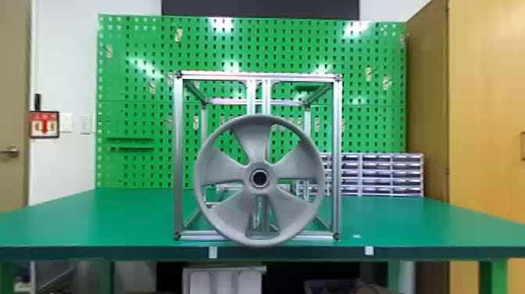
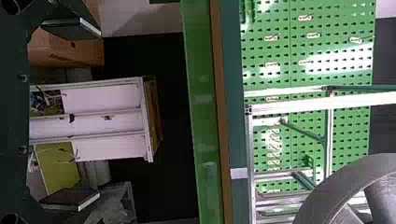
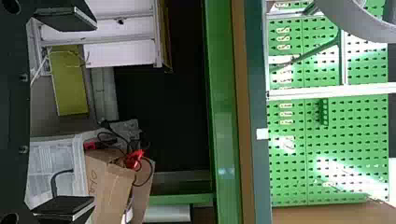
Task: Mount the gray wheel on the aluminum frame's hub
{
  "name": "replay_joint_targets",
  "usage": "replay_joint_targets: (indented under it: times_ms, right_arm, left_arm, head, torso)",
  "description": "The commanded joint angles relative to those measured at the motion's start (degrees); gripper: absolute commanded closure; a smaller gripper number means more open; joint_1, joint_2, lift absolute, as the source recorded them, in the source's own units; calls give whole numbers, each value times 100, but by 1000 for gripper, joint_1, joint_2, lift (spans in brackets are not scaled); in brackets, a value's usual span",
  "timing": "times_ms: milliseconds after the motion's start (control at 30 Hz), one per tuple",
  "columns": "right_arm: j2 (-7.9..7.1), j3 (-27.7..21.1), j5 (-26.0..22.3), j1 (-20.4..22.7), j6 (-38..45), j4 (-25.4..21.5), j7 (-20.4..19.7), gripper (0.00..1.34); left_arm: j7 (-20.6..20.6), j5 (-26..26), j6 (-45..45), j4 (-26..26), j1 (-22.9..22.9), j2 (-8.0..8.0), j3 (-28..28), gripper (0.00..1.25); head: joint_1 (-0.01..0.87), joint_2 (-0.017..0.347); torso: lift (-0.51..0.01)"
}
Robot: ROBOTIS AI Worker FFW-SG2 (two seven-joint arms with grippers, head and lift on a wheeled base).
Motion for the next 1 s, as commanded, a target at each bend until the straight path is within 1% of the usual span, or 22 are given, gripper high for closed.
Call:
replay_joint_targets:
  times_ms: [0, 133, 967]
  right_arm:
    - [20, 2, -43, -2, 24, 0, 0, -2]
    - [47, 2, -43, -10, 24, 0, 0, -2]
    - [64, 20, -61, -10, 94, 0, 0, -2]
  left_arm:
    - [0, 4, 9, 1, 2, 0, -11, 94]
    - [0, 22, 9, 1, 10, 0, -11, 96]
    - [0, 22, 9, 1, 19, 0, -11, 101]
  head:
    - [-5, 6]
    - [-5, 6]
    - [-5, 6]
  torso:
    - [-499]
    - [-499]
    - [-499]
